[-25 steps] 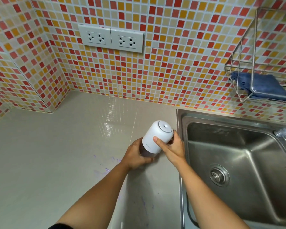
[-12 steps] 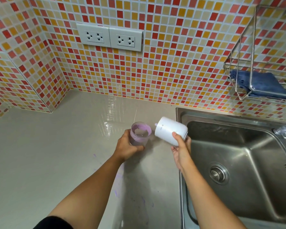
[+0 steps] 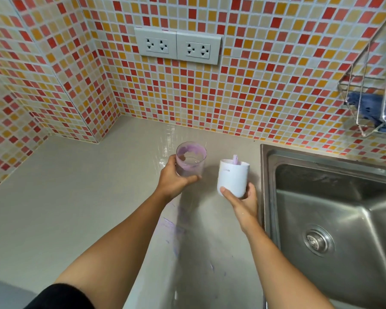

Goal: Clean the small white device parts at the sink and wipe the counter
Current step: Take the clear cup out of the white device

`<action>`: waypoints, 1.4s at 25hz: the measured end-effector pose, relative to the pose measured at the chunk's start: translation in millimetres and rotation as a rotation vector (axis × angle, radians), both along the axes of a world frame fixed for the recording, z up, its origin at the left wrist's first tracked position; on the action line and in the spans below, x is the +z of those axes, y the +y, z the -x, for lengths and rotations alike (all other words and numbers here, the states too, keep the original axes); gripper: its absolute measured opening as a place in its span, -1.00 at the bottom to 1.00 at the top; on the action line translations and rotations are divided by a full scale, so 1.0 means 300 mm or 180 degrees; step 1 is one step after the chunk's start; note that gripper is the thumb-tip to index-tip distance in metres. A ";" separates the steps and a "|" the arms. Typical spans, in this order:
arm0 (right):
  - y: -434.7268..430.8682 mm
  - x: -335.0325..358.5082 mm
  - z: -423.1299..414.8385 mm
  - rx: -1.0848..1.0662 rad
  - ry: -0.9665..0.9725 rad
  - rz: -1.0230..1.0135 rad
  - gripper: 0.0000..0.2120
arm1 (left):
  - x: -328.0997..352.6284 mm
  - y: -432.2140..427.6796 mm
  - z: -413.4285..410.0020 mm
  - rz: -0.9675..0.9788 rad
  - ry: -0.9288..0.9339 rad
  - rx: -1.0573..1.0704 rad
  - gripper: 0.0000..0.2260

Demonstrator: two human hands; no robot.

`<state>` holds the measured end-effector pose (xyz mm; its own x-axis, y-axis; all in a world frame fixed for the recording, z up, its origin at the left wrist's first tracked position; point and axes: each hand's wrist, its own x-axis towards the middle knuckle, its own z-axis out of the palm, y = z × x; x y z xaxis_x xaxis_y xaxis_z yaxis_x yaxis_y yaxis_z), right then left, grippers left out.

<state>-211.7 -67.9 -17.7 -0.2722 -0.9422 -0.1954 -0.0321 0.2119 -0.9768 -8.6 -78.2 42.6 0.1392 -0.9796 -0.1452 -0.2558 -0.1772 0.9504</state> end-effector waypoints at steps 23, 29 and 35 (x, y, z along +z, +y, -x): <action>0.335 -0.004 0.166 0.0351 0.1988 -0.0099 -0.33 | 0.265 0.176 0.246 0.0955 0.0182 -0.0957 -0.26; 0.391 -0.050 0.670 0.0124 0.2734 -0.0346 -0.48 | 0.137 0.259 0.700 0.0628 0.0315 -0.1398 -0.31; 0.444 -0.086 1.158 0.0539 0.3651 -0.0805 -0.44 | -0.026 0.304 1.061 0.0141 0.0242 -0.1290 -0.35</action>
